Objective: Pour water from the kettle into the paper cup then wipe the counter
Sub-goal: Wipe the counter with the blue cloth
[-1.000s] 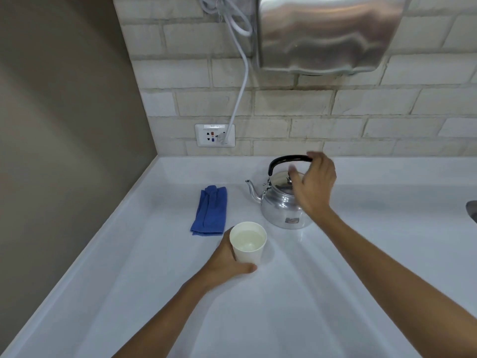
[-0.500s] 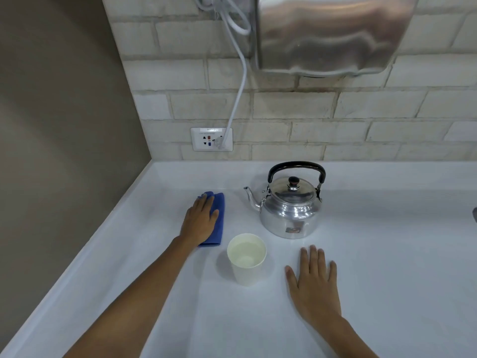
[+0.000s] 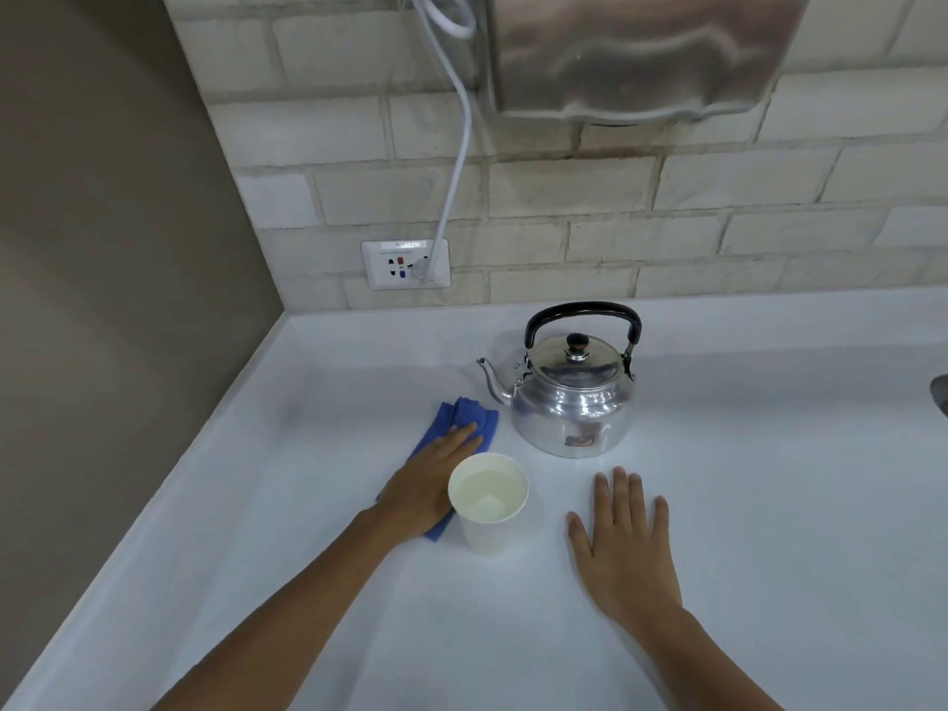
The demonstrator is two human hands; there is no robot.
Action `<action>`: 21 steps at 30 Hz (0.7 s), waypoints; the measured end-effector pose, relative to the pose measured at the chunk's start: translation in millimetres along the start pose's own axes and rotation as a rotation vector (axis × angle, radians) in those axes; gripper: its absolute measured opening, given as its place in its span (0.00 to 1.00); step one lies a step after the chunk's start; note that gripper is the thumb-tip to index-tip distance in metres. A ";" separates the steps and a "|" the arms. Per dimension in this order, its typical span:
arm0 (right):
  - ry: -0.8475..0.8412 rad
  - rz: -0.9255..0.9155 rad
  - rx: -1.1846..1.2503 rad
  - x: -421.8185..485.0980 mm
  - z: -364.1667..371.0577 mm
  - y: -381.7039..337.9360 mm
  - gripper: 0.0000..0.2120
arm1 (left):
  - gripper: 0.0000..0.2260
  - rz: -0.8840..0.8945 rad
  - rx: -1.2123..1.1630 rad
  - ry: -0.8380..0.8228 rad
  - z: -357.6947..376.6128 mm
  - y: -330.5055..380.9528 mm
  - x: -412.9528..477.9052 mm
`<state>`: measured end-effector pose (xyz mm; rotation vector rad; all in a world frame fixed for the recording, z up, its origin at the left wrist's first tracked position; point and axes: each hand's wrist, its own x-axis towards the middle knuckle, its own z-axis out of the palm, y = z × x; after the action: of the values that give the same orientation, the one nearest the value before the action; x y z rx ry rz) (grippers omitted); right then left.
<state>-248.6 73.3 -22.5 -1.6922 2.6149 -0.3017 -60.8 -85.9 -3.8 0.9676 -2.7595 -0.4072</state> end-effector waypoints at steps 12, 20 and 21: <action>0.024 -0.008 -0.050 2.0 4.8 1.2 0.50 | 0.25 -0.040 0.143 0.015 -4.1 2.5 -11.6; 0.004 -0.021 -0.080 1.6 4.0 2.2 0.40 | 0.21 -0.293 0.184 0.211 -4.2 -34.4 -94.2; 0.005 -0.020 -0.085 1.6 4.3 2.1 0.38 | 0.21 -0.372 0.214 0.216 -5.4 -30.5 -91.2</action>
<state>-250.7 72.0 -27.0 -1.7453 2.6527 -0.1987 28.5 -52.0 -16.2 1.4897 -2.4622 -0.0504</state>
